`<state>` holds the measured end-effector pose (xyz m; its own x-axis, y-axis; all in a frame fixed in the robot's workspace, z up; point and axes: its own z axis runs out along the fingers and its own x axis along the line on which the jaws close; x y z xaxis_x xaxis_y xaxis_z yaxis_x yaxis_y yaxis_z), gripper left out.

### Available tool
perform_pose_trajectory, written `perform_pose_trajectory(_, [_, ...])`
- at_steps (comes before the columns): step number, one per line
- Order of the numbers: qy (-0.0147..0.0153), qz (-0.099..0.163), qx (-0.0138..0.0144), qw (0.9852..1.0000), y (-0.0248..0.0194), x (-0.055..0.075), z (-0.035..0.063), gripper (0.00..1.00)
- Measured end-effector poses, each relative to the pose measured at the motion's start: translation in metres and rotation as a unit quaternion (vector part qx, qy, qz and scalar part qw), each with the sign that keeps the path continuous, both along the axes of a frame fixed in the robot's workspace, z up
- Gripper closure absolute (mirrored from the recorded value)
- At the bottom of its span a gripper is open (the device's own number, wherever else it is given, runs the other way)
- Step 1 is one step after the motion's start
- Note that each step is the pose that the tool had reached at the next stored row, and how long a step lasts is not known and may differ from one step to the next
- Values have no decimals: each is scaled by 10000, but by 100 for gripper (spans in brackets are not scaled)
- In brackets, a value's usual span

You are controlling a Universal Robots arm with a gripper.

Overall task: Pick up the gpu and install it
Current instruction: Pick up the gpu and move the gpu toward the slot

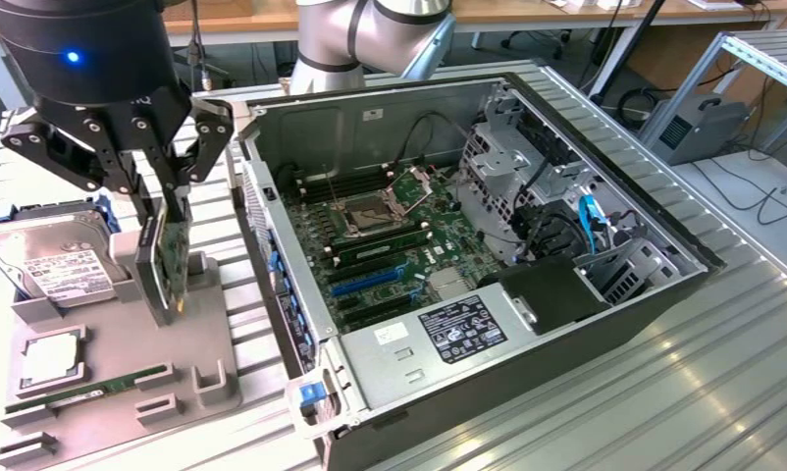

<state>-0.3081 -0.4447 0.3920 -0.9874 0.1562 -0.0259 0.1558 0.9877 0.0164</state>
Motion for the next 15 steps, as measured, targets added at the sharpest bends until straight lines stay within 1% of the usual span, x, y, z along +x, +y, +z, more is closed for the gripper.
perform_pose_trajectory(15, [0, 0, 0, 10000, 0, 0, 58, 73])
